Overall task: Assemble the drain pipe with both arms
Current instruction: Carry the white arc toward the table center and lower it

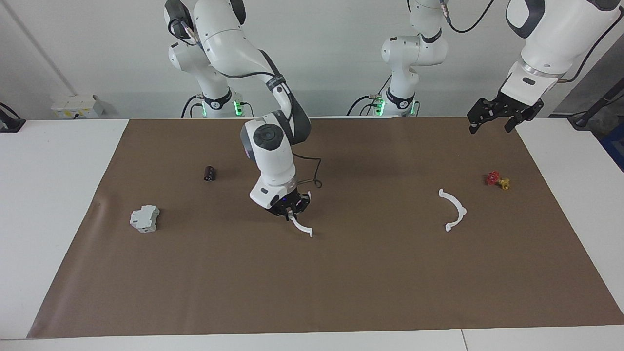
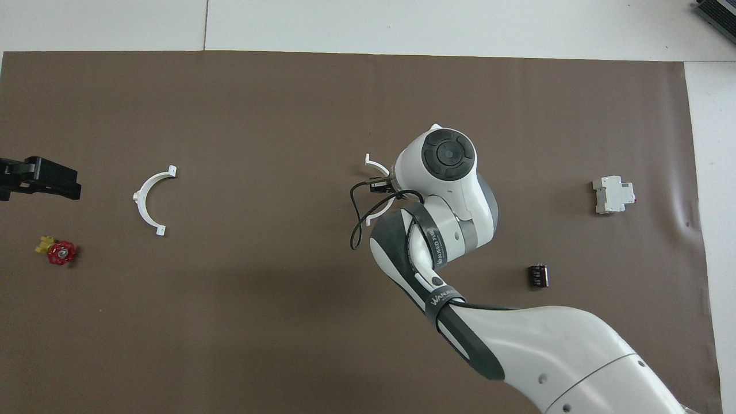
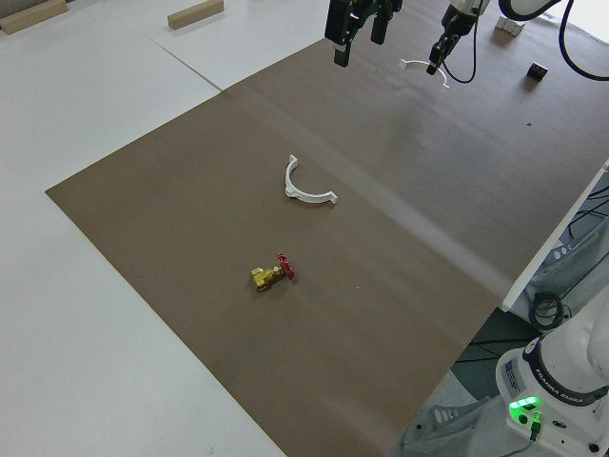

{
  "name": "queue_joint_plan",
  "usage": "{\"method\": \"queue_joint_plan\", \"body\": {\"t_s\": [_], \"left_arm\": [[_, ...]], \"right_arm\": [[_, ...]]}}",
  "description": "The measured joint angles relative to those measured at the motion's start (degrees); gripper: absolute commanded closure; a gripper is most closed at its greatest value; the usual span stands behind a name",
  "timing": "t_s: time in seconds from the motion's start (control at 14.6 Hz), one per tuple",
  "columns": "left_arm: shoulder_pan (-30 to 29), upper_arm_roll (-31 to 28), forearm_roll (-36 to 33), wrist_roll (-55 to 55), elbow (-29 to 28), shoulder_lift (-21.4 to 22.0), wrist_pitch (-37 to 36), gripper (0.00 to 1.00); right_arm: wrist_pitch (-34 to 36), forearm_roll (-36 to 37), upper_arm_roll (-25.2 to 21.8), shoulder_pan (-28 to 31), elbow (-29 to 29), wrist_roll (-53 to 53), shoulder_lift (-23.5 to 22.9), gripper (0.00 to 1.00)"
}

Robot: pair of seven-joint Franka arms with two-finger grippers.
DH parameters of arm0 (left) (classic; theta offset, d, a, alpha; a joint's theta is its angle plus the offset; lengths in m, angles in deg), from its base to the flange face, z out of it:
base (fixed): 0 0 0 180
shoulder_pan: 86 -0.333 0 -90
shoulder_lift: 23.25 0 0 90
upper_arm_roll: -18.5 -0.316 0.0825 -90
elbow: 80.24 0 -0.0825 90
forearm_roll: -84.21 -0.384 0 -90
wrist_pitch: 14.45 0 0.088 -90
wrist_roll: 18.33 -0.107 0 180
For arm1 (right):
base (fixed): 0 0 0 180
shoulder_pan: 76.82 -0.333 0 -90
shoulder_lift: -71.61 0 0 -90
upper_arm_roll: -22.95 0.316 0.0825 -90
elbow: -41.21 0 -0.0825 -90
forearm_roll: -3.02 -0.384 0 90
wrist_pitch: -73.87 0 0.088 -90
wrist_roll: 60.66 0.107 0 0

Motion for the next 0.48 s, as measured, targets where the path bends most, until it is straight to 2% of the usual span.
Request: {"method": "queue_joint_plan", "body": {"t_s": [0.48], "left_arm": [[0.00, 0.00, 0.00, 0.00, 0.00, 0.00, 0.00, 0.00]], "right_arm": [[-0.66, 2.94, -0.05, -3.33, -0.30, 4.86, -1.73, 1.00]]}}
